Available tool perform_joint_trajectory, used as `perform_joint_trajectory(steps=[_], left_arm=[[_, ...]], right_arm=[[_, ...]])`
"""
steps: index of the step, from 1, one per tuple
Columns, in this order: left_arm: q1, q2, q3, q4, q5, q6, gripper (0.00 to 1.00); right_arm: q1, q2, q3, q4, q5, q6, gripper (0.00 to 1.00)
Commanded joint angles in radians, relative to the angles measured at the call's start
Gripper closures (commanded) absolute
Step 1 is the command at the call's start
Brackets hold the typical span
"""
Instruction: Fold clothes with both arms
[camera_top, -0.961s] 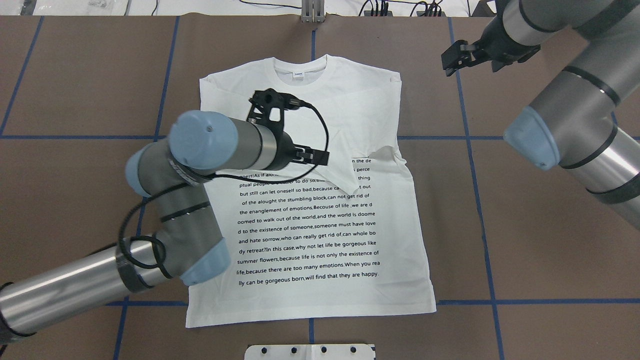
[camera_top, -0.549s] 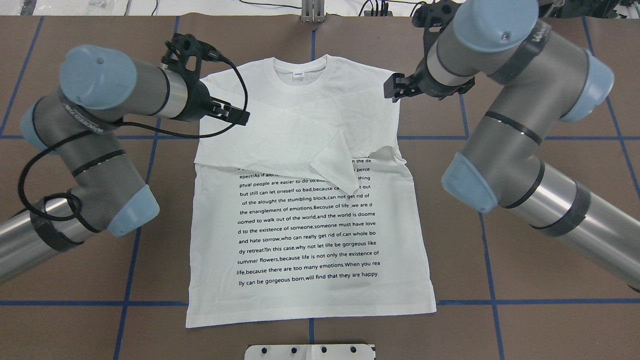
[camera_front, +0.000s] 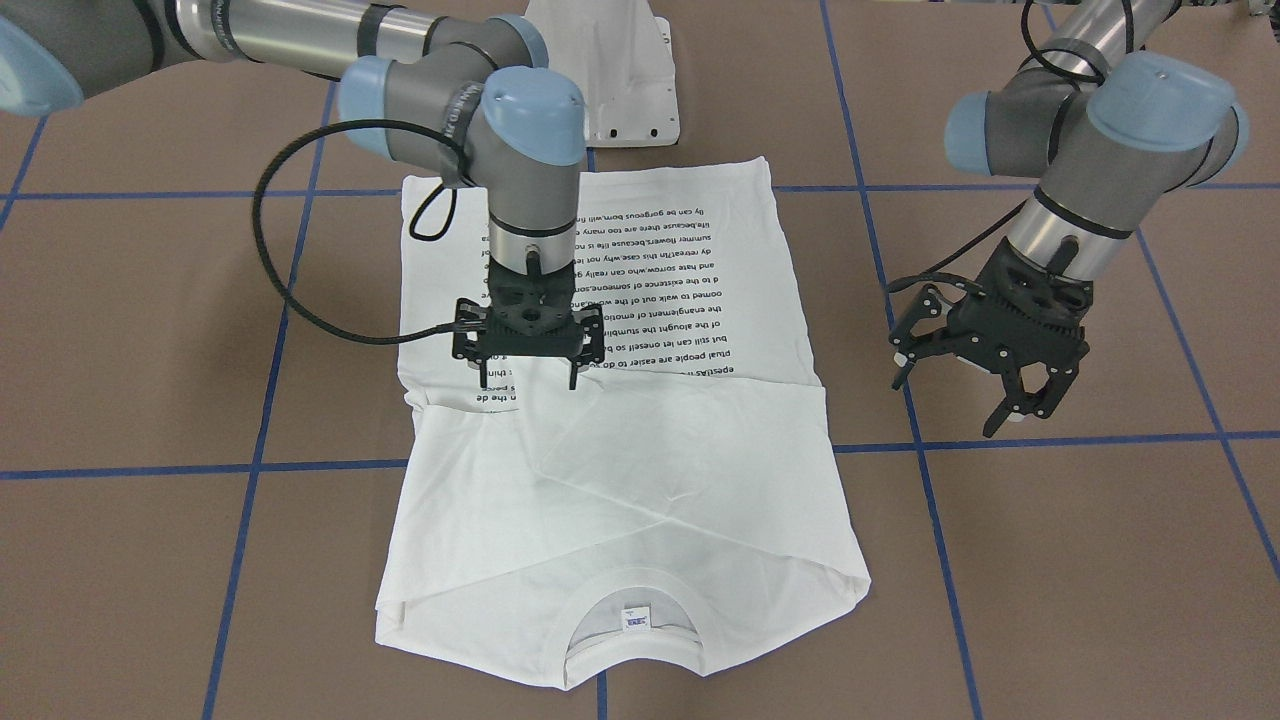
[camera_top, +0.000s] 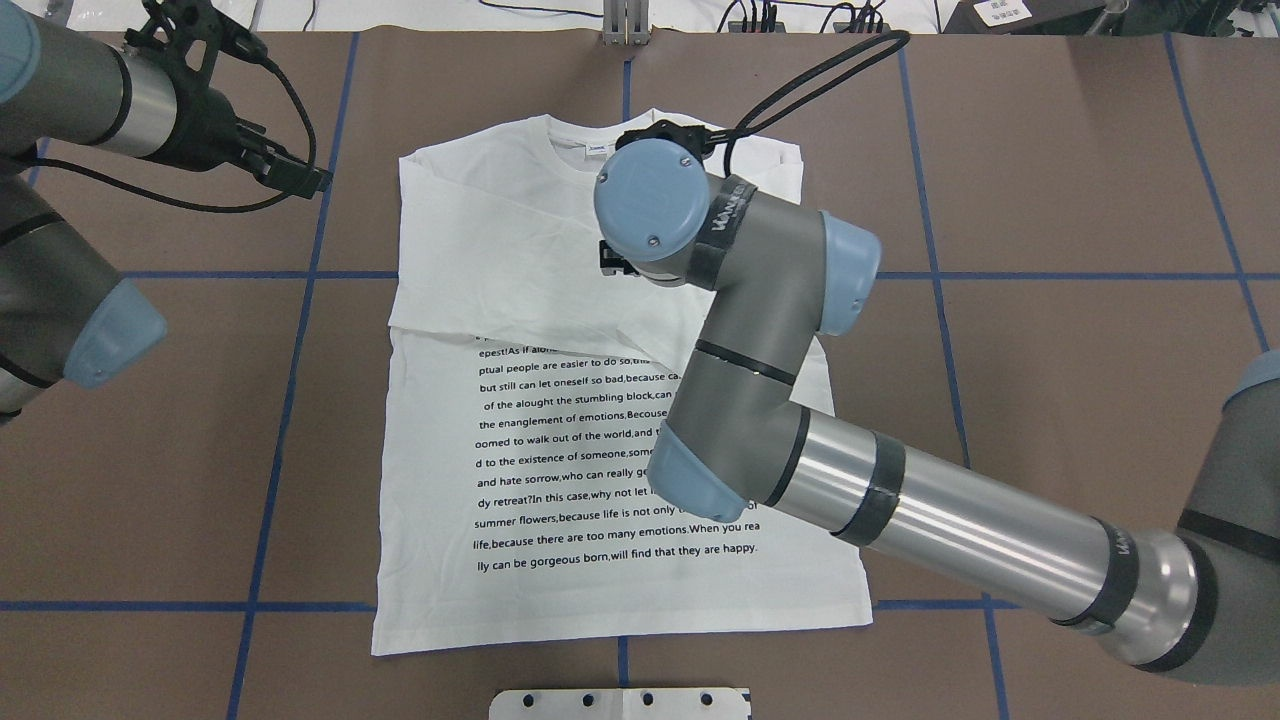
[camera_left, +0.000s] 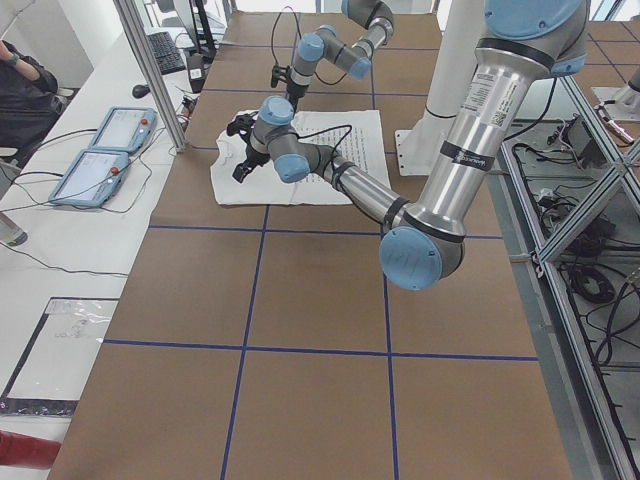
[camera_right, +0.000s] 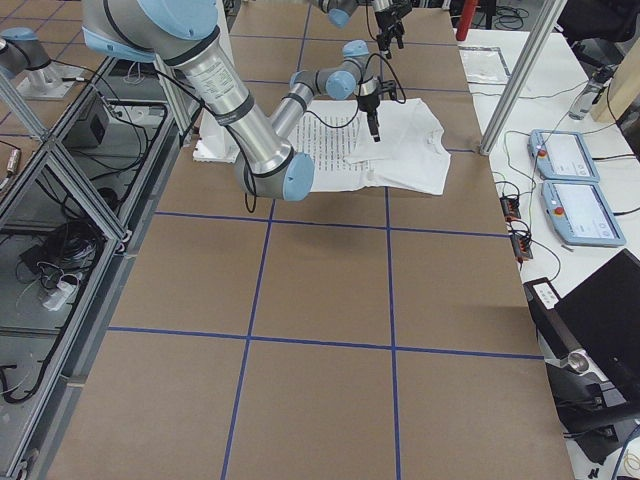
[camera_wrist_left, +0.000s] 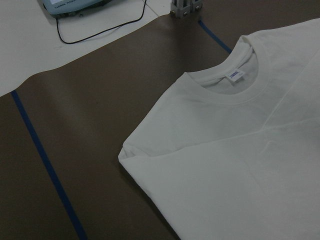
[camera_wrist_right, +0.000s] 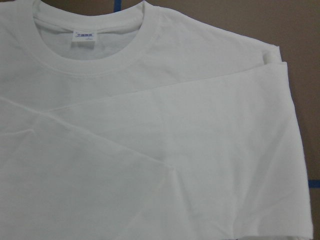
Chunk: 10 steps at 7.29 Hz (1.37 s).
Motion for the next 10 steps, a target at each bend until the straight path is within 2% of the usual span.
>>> perform_joint_trajectory(steps=[1,5,10], left_arm=[[-0.007,0.008,0.0,-0.004,-0.005,0.006,0.0],[-0.005,0.008,0.003,-0.002,-0.004,0.002,0.0],[-0.005,0.008,0.005,-0.004,-0.004,0.002,0.0]], right_arm=[[-0.061,0.077,-0.125,0.002,-0.064,0.055,0.08],[-0.09,0.077,-0.198,0.06,-0.124,0.055,0.1],[-0.108,0.063,-0.201,0.056,-0.153,0.038,0.15]])
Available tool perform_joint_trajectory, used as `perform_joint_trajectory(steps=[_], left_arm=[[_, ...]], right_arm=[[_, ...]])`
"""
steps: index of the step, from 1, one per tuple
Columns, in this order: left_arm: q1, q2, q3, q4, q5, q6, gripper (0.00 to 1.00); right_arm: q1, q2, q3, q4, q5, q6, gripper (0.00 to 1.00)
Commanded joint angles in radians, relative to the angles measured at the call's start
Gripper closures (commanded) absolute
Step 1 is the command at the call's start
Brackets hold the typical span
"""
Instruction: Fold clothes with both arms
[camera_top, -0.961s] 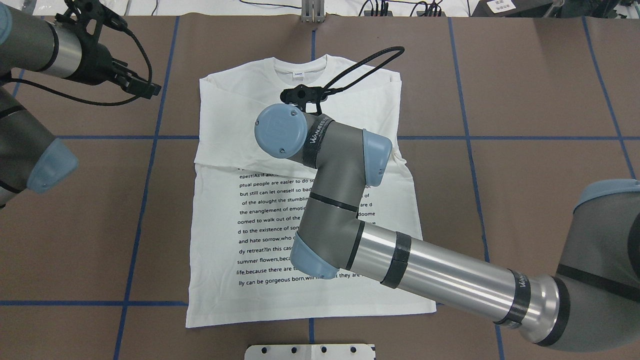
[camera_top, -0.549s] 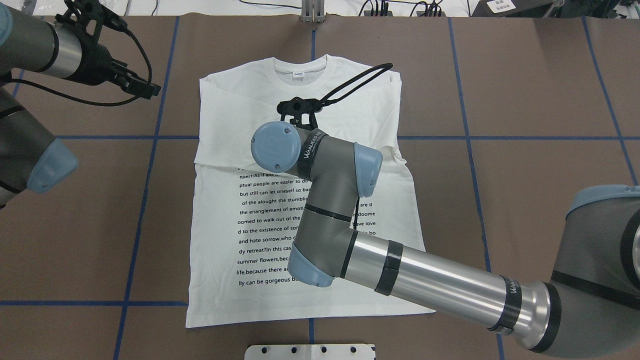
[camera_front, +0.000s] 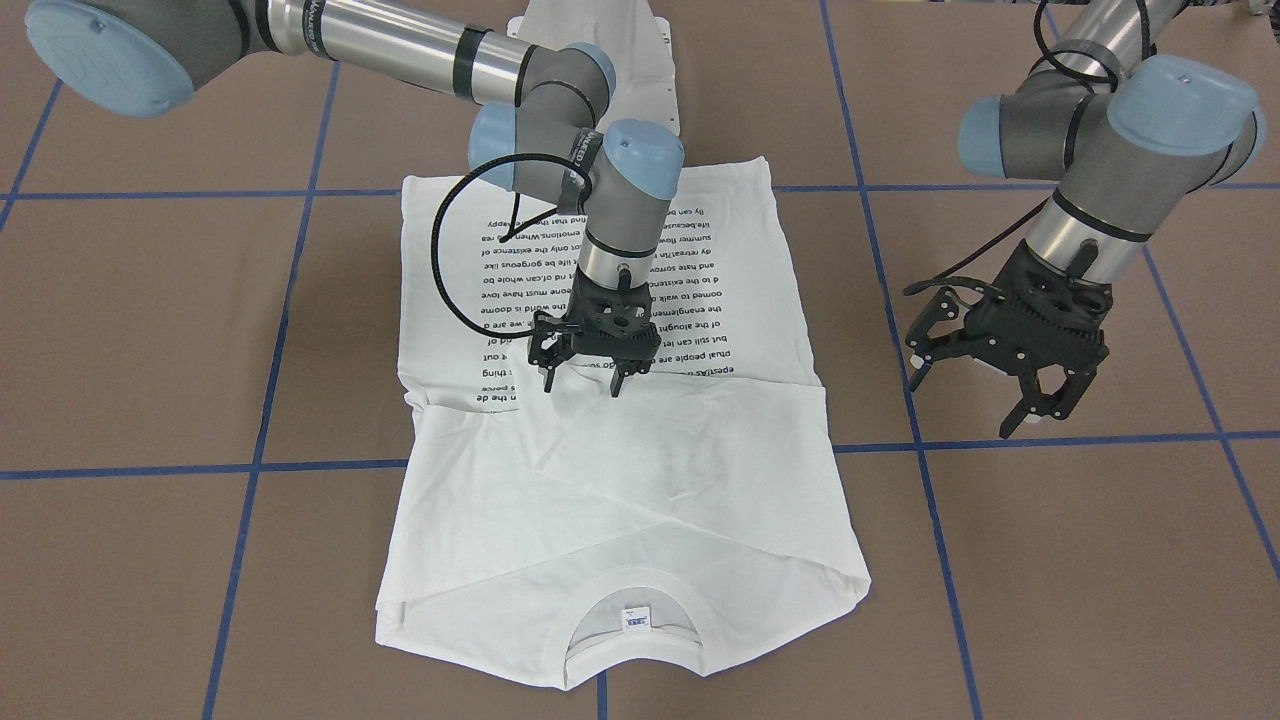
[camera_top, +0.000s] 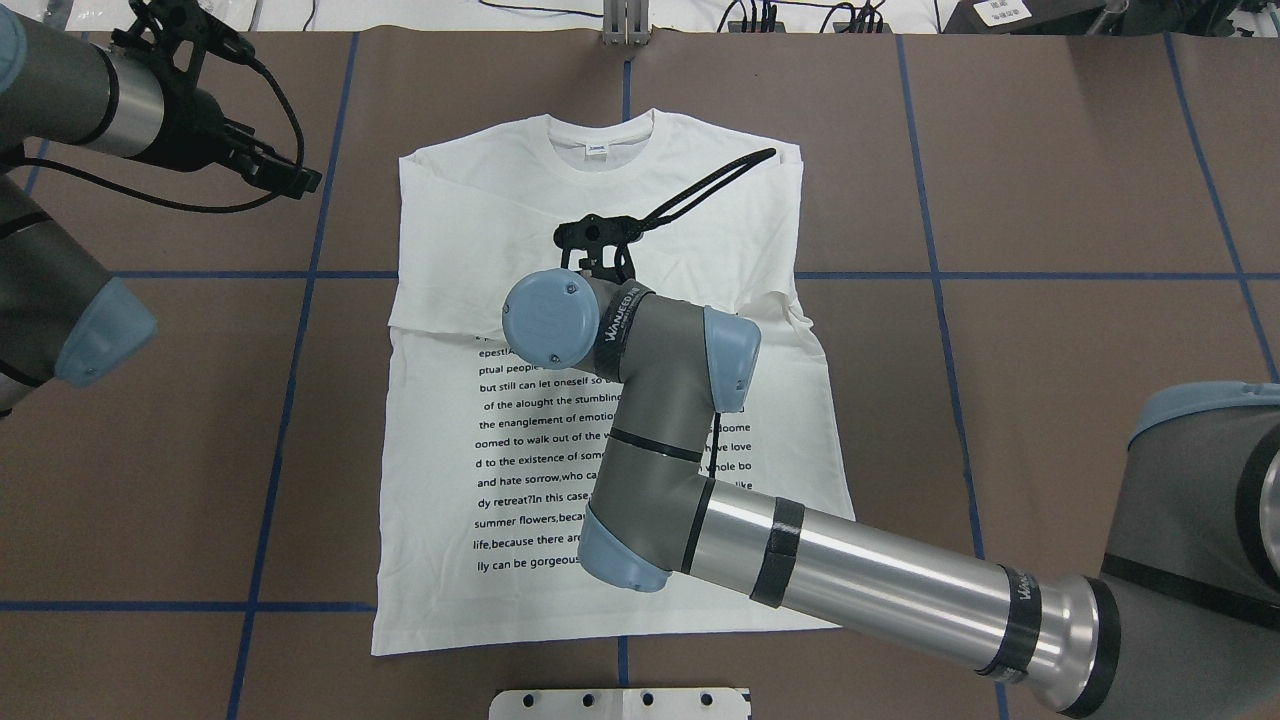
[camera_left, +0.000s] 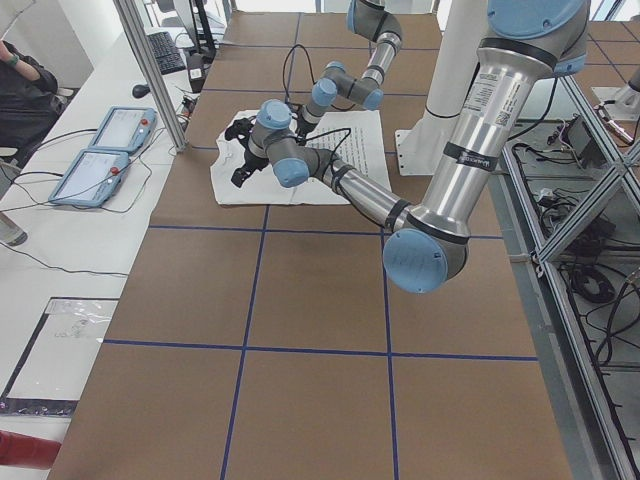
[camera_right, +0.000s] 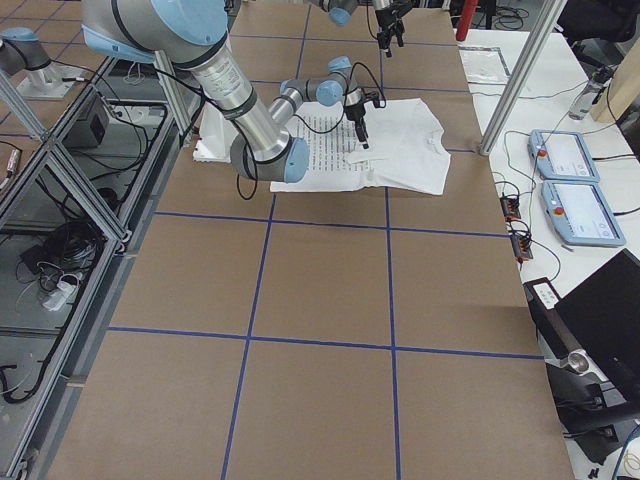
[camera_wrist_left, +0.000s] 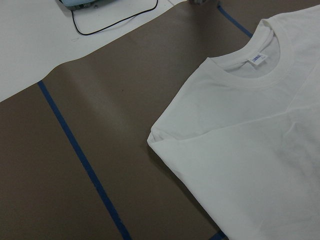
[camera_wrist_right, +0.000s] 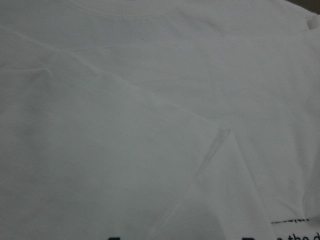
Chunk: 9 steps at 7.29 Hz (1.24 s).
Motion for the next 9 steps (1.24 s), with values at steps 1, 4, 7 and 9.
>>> perform_joint_trajectory(steps=[1,4,7,9], left_arm=[[0.0,0.0,0.0,0.0,0.0,-0.002,0.0],[0.0,0.0,0.002,0.0,0.002,-0.002,0.0],[0.0,0.002,0.002,0.0,0.002,-0.002,0.0],[0.0,0.002,0.0,-0.002,0.002,-0.006,0.0]], right_arm=[[-0.007,-0.004,0.0,-0.003,-0.006,-0.006,0.17],[-0.008,-0.003,0.0,-0.011,-0.006,-0.032,0.66],[0.004,-0.003,0.013,-0.011,-0.007,-0.069,1.0],[0.035,-0.062,0.073,-0.011,-0.006,-0.113,1.0]])
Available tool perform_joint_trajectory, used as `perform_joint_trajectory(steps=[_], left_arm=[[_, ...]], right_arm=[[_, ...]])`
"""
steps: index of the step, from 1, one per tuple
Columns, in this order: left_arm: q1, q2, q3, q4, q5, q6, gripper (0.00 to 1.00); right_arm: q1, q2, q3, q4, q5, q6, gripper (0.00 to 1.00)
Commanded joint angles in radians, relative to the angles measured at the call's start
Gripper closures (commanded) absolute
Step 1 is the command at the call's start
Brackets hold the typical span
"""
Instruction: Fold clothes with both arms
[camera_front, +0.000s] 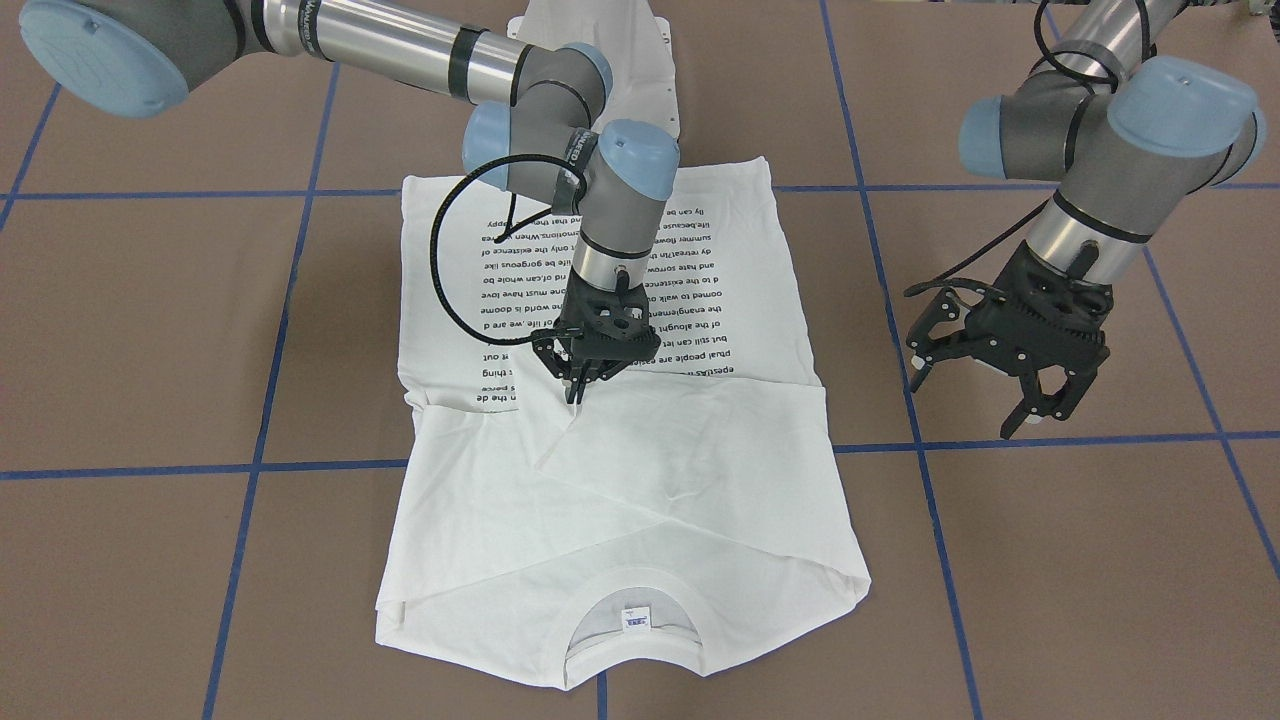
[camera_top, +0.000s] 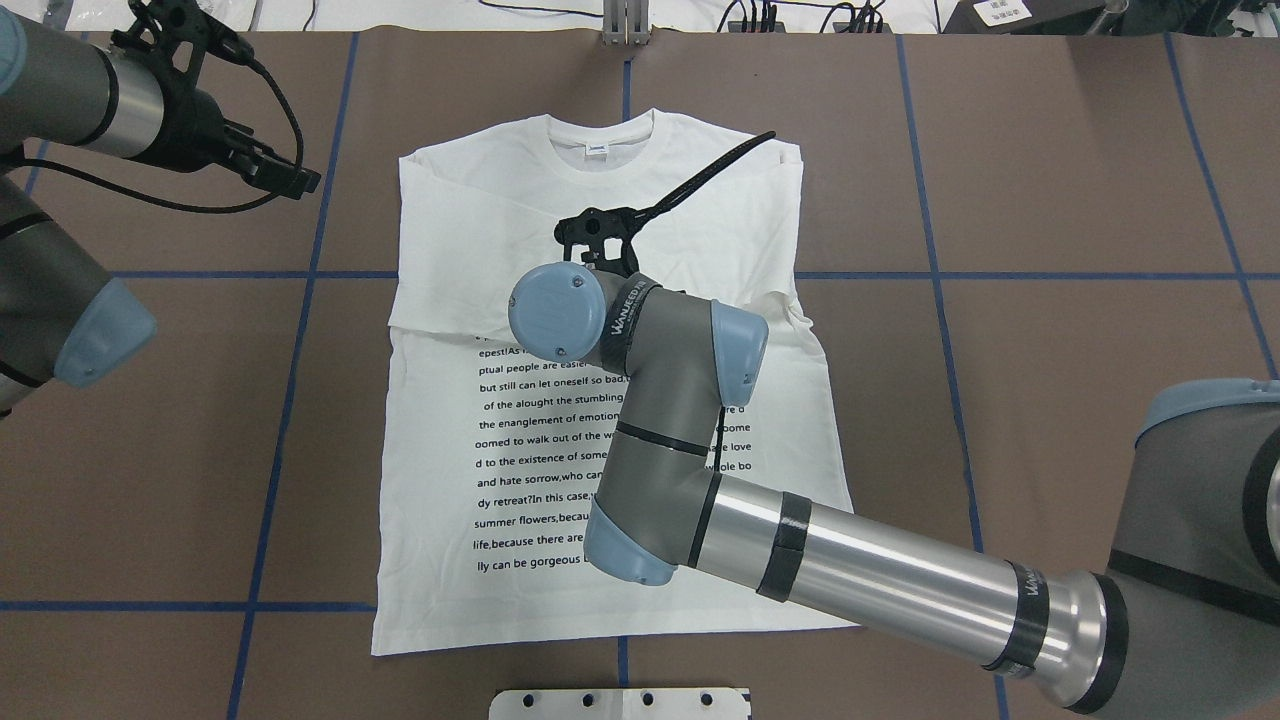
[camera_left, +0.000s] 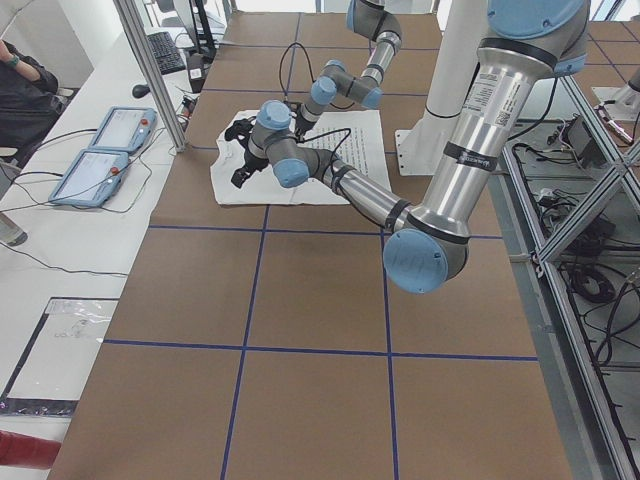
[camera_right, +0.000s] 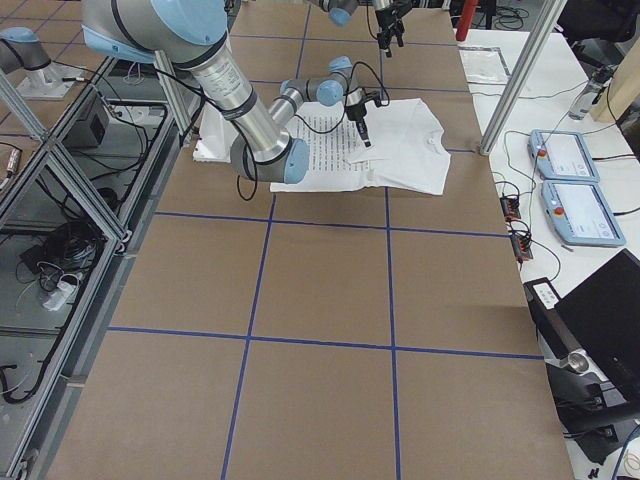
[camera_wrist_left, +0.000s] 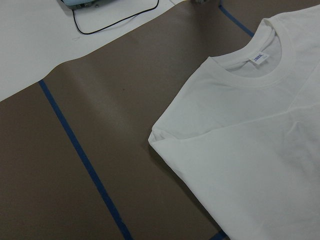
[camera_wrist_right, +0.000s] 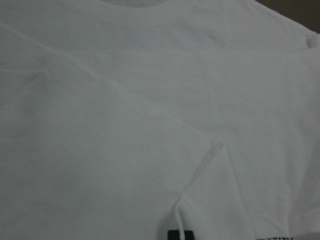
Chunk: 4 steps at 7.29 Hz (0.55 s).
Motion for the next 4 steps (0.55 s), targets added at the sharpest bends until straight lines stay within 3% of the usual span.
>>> perform_joint_trajectory(steps=[1,2,4], left_arm=[[0.003,0.0,-0.001,-0.004,0.0,-0.035,0.0],[0.003,0.0,-0.003,-0.004,0.0,-0.04,0.0],[0.003,0.0,-0.004,-0.006,0.0,-0.04,0.0]], right_arm=[[0.03,-0.135,0.147,0.002,0.001,-0.063,1.0],[0.041,-0.21,0.23,0.002,0.002,-0.104,1.0],[0.053,-0.251,0.255,0.003,0.002,-0.136,1.0]])
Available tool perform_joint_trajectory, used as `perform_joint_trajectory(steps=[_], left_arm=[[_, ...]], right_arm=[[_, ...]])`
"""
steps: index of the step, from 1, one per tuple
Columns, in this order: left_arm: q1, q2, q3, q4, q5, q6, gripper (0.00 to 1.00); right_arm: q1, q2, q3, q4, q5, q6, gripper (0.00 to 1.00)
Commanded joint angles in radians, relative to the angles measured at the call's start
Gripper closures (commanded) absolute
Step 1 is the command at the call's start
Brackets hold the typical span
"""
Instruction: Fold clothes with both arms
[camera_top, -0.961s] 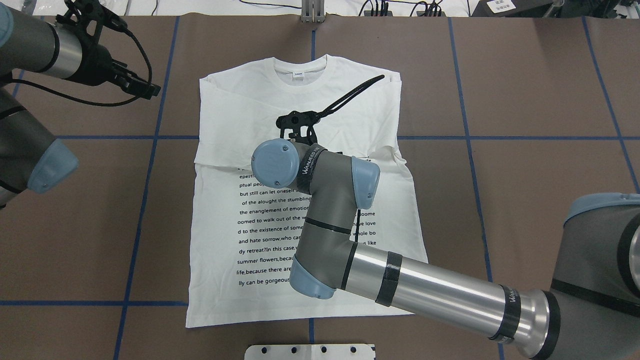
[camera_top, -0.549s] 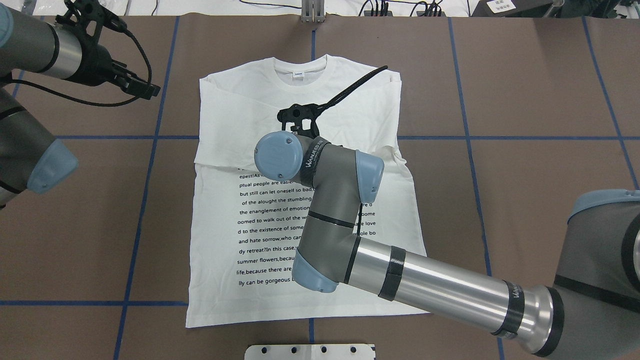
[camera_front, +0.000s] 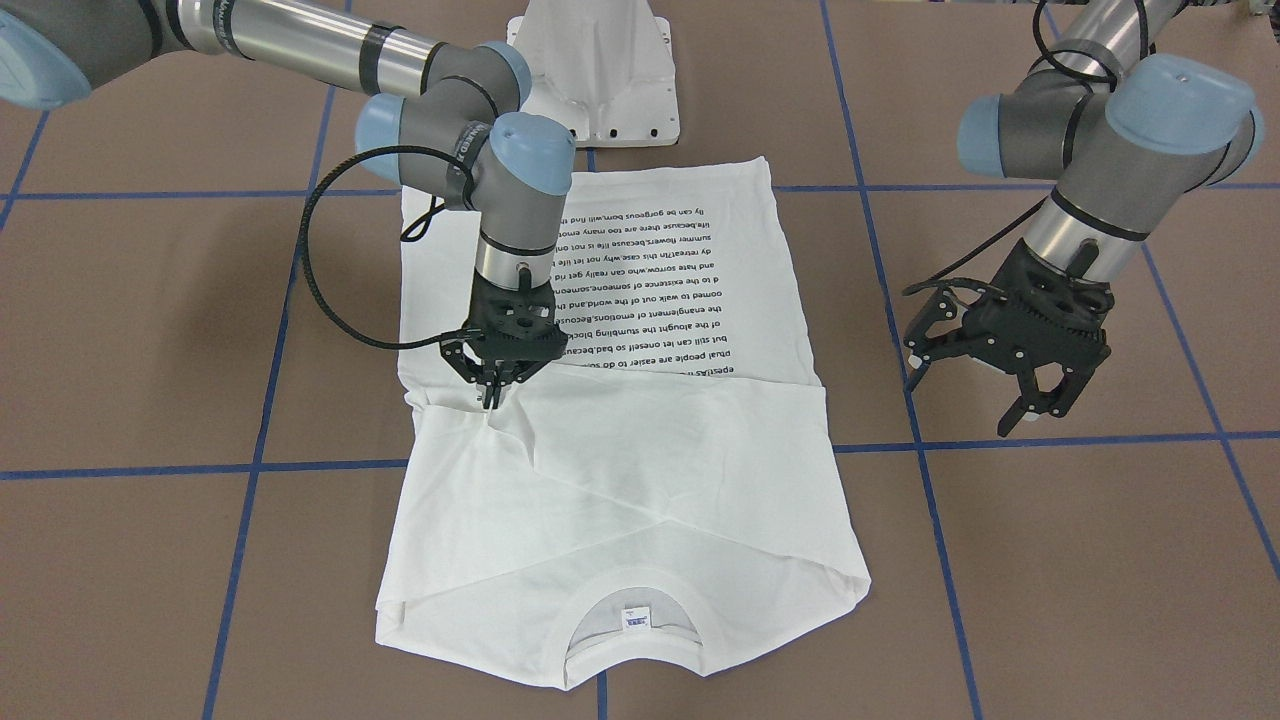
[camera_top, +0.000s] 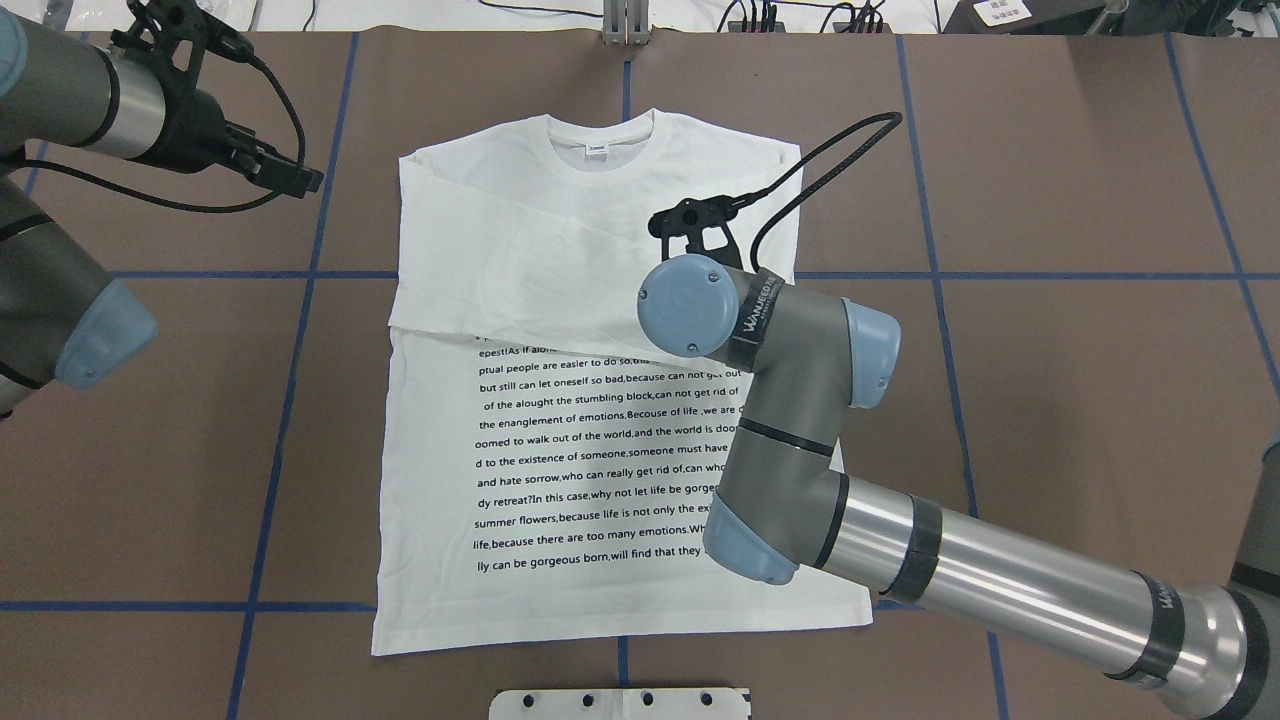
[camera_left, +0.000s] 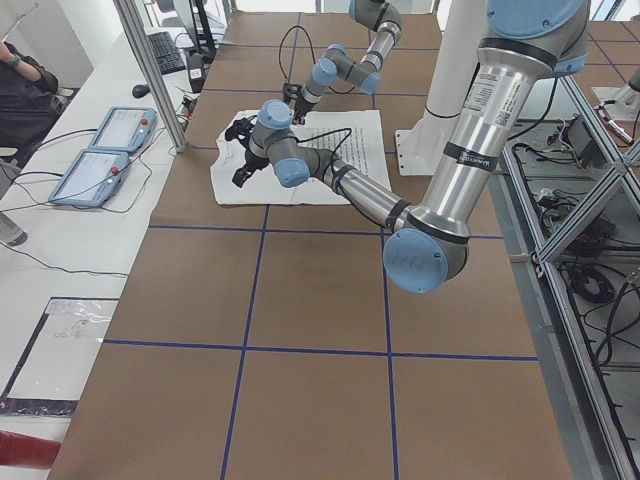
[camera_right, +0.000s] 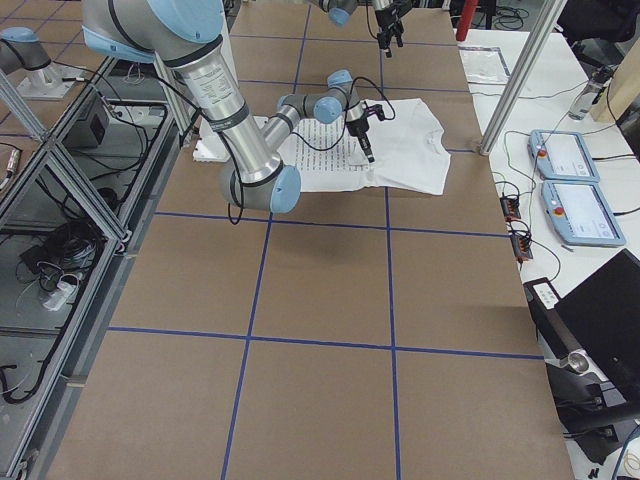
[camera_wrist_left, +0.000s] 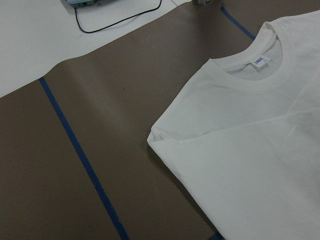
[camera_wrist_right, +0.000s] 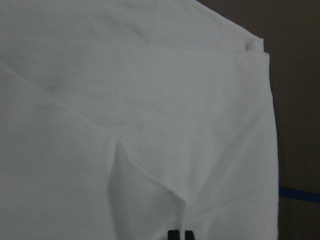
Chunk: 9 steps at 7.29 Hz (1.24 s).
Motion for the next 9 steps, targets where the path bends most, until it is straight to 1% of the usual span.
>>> perform_joint_trajectory(steps=[1,2,3,4,5,6,7,8,9], left_arm=[[0.0,0.0,0.001,-0.001,0.0,-0.002,0.0],[0.0,0.0,0.001,0.0,0.0,-0.002,0.0],[0.0,0.0,-0.002,-0.001,0.0,-0.002,0.0],[0.0,0.0,-0.004,0.0,0.0,-0.003,0.0],[0.0,0.0,-0.004,0.0,0.0,-0.003,0.0],[0.0,0.0,-0.004,0.0,0.0,-0.003,0.0],[0.003,-0.002,-0.01,0.005,0.0,-0.003,0.0],[0.005,-0.002,-0.019,0.008,-0.005,-0.005,0.0],[0.011,0.017,-0.056,0.008,-0.006,-0.104,0.0]], right_arm=[[0.007,-0.029,0.021,0.001,-0.001,-0.02,1.0],[0.013,-0.032,0.016,0.003,-0.001,-0.021,0.98],[0.022,-0.032,0.012,0.003,-0.001,-0.04,0.85],[0.03,-0.032,0.012,0.003,-0.001,-0.087,0.68],[0.031,-0.034,0.009,0.012,-0.001,-0.087,0.01],[0.043,-0.028,0.015,0.013,0.008,-0.083,0.0],[0.062,-0.023,0.047,0.013,0.047,-0.078,0.0],[0.072,-0.041,0.129,0.012,0.113,-0.055,0.0],[0.071,-0.101,0.225,0.01,0.136,-0.016,0.0]])
